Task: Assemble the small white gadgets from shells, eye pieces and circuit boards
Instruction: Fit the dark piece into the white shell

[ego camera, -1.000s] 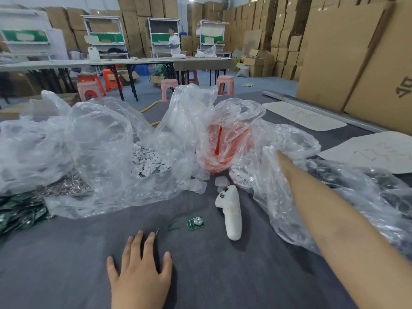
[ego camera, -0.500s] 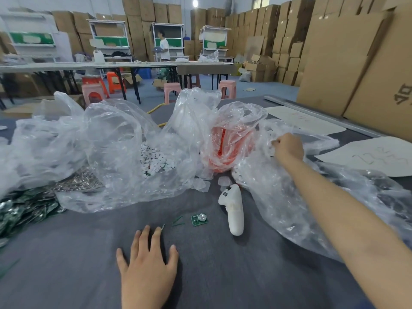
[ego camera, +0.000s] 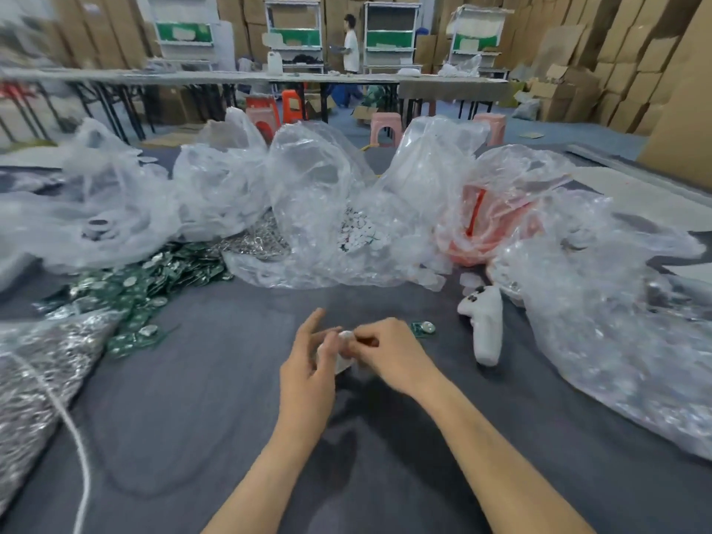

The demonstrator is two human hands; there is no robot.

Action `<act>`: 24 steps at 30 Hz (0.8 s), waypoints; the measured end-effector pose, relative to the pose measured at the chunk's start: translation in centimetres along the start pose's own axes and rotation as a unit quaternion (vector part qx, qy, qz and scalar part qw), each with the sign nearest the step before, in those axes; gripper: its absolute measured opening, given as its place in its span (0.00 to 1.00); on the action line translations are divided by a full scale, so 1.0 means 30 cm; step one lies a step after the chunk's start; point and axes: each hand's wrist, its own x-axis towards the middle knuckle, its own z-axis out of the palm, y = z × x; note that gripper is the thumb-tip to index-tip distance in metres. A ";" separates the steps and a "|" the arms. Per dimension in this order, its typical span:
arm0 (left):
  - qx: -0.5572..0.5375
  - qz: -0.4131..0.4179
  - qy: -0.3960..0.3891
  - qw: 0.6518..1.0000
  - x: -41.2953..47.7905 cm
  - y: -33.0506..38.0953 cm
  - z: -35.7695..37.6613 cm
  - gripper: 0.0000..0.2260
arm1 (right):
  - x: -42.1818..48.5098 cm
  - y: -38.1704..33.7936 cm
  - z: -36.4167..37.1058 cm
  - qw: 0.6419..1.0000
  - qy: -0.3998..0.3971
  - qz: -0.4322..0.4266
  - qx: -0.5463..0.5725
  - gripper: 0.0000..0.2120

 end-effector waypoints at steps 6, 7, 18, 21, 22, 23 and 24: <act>0.021 -0.020 0.004 1.000 -0.005 0.015 0.012 0.10 | -0.021 0.076 0.004 0.982 -0.004 0.029 0.188 0.08; 0.009 -0.023 0.009 1.000 -0.004 0.016 0.011 0.10 | -0.021 0.086 -0.012 0.973 0.010 0.049 0.223 0.09; 0.292 0.174 -0.213 0.916 -0.032 -0.016 0.048 0.21 | 0.003 0.146 -0.052 0.932 0.125 0.131 0.315 0.17; 0.330 0.228 -0.218 0.890 -0.034 -0.023 0.051 0.15 | 0.003 0.151 -0.052 0.937 0.118 0.131 0.303 0.19; 0.310 0.225 -0.204 0.901 -0.039 -0.018 0.048 0.11 | 0.003 0.151 -0.048 0.942 0.112 0.126 0.290 0.19; 0.284 0.205 -0.186 0.918 -0.043 -0.013 0.046 0.07 | 0.002 0.152 -0.048 0.950 0.108 0.119 0.269 0.19; 0.252 0.173 -0.165 0.938 -0.044 -0.010 0.041 0.06 | 0.000 0.151 -0.048 0.958 0.106 0.110 0.243 0.19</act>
